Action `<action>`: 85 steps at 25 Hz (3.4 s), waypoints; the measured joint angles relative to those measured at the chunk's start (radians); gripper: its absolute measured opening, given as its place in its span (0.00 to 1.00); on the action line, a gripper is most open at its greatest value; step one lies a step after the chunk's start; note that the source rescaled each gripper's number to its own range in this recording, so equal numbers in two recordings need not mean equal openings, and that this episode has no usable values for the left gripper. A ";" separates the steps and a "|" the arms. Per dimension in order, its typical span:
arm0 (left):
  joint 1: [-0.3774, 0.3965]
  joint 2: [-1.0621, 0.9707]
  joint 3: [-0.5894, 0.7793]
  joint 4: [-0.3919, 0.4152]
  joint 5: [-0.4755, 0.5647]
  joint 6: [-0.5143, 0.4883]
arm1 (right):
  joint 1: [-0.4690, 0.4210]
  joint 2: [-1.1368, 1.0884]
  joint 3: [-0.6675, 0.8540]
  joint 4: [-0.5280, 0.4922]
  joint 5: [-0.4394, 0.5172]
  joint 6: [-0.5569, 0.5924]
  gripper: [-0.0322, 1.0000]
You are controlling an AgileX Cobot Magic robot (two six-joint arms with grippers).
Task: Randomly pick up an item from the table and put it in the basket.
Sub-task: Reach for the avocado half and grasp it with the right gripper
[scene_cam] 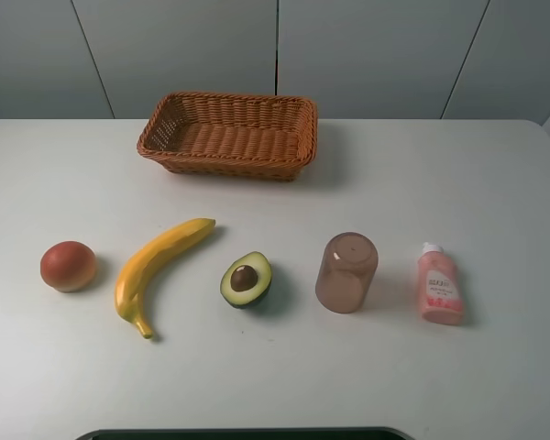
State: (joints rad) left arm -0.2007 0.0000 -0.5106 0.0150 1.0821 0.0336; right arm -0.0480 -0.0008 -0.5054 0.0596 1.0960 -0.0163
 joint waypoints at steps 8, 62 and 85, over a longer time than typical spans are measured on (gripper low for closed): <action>0.000 0.000 0.000 0.000 0.000 0.000 | 0.000 0.000 0.000 0.000 0.000 0.000 1.00; 0.000 0.000 0.000 0.000 0.000 0.000 | 0.000 0.188 -0.143 0.008 0.011 -0.046 1.00; 0.000 0.000 0.000 0.000 0.000 -0.004 | 0.160 1.048 -0.576 0.368 -0.124 -0.393 1.00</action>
State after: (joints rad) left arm -0.2007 0.0000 -0.5106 0.0150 1.0821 0.0296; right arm 0.1120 1.0472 -1.0819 0.4280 0.9716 -0.4096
